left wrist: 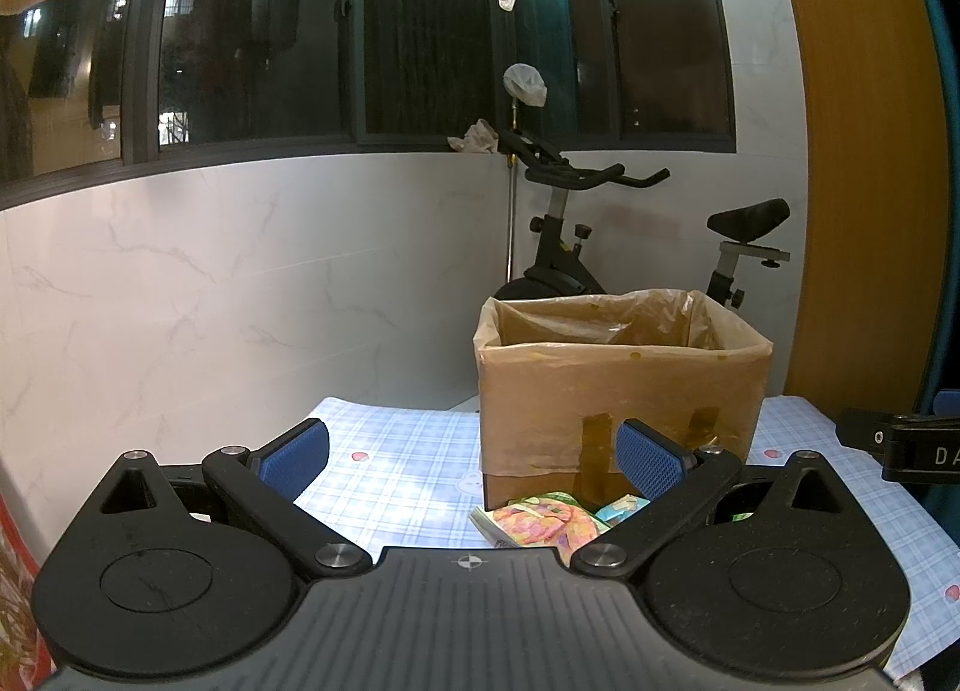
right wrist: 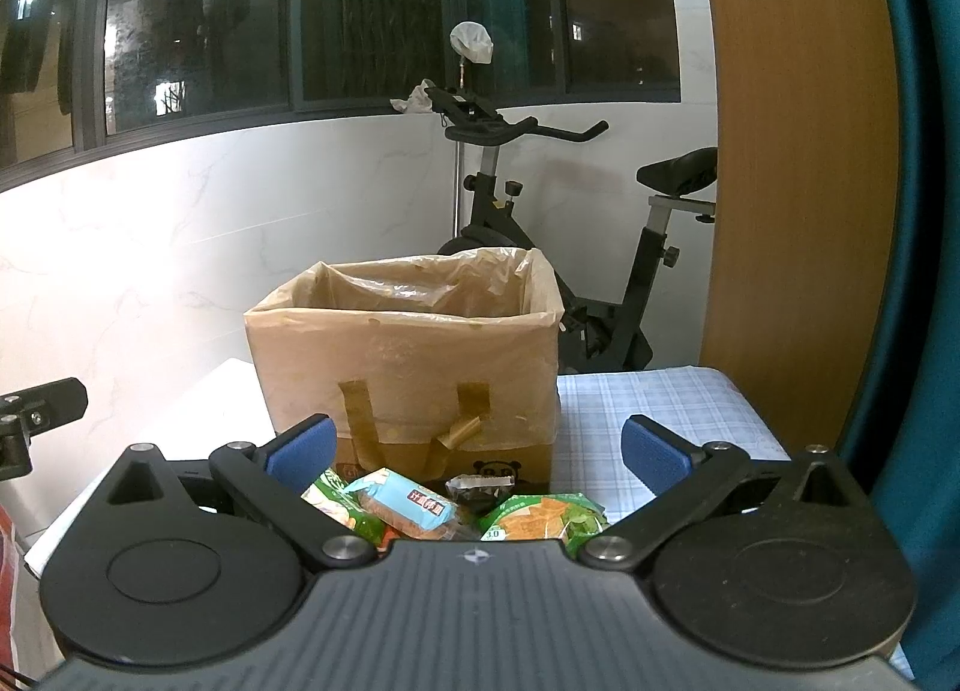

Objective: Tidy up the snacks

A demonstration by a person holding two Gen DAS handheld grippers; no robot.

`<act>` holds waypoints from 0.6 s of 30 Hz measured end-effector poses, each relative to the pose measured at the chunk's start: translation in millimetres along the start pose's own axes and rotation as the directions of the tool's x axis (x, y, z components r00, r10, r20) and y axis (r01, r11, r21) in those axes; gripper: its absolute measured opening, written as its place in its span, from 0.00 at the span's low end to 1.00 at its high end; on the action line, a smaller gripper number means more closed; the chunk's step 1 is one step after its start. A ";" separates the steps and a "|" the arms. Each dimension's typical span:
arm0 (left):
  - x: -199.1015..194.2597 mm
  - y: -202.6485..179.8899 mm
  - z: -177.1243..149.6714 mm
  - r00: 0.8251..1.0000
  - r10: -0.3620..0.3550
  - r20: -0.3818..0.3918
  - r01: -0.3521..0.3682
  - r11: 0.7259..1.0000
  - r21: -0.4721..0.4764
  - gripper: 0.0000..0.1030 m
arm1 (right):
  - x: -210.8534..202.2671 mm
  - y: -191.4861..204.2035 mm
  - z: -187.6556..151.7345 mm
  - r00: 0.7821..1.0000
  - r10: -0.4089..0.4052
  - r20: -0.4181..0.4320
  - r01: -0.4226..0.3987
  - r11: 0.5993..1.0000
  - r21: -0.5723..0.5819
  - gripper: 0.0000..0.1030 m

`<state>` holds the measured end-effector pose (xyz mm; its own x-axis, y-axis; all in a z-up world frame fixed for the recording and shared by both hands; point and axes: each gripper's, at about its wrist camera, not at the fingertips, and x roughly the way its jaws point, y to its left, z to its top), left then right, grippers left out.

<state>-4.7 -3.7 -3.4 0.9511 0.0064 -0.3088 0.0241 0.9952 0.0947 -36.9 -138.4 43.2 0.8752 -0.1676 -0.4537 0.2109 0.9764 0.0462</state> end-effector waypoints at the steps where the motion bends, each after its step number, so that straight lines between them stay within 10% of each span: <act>1: 0.0 0.2 0.0 1.000 0.000 0.000 0.000 1.000 0.000 1.00 | 0.0 -0.1 0.0 1.000 0.000 0.000 0.000 1.000 0.000 1.00; 18: -0.5 1.8 -1.0 1.000 -0.006 -0.005 0.006 1.000 -0.008 1.00 | -1.2 -0.4 0.3 1.000 -0.001 0.001 0.001 1.000 -0.001 1.00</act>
<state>-5.4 -1.9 -4.0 0.9493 0.0009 -0.3145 0.0274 0.9960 0.0856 -37.9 -138.6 44.0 0.8753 -0.1687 -0.4531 0.2114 0.9764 0.0449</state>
